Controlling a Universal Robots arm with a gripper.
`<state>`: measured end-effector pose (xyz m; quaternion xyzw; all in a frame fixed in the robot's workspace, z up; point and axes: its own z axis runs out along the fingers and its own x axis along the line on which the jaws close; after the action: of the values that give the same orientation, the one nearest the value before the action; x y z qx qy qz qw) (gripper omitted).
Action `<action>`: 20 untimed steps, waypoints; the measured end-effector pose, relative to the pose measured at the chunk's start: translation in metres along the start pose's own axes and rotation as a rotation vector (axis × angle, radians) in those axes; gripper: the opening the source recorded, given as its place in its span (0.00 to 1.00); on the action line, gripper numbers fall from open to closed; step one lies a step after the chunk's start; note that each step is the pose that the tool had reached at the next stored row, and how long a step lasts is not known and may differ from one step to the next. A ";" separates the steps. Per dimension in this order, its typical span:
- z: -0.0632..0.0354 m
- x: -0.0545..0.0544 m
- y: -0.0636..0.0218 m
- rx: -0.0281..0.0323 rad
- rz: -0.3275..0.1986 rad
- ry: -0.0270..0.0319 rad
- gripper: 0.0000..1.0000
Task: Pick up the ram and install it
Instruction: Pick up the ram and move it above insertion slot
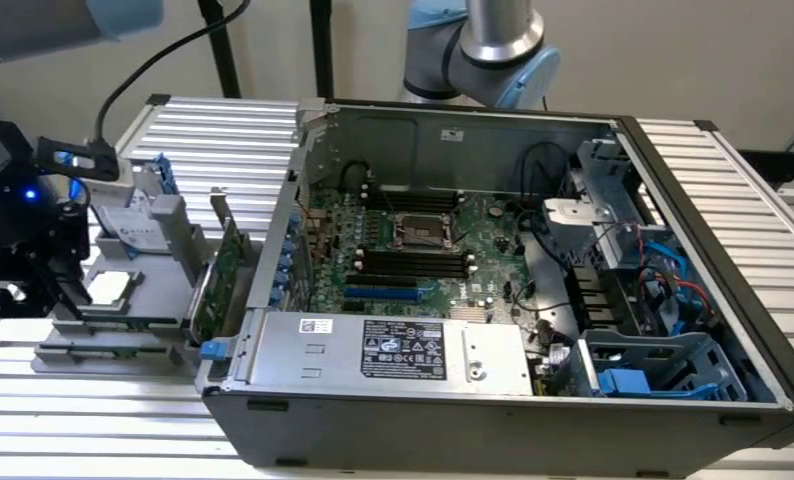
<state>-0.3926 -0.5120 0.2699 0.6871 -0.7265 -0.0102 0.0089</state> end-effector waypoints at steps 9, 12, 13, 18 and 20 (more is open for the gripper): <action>0.0161 0.002 -0.0006 0.0003 -0.009 0.0003 1.00; 0.0216 0.002 -0.0007 0.0002 -0.011 0.0004 1.00; 0.0234 0.003 -0.0008 0.0003 -0.012 0.0003 1.00; 0.0325 0.003 -0.0011 0.0002 -0.017 0.0005 1.00; 0.0362 0.003 -0.0013 0.0005 -0.020 0.0005 1.00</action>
<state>-0.3925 -0.5153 0.2337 0.6944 -0.7195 -0.0099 0.0088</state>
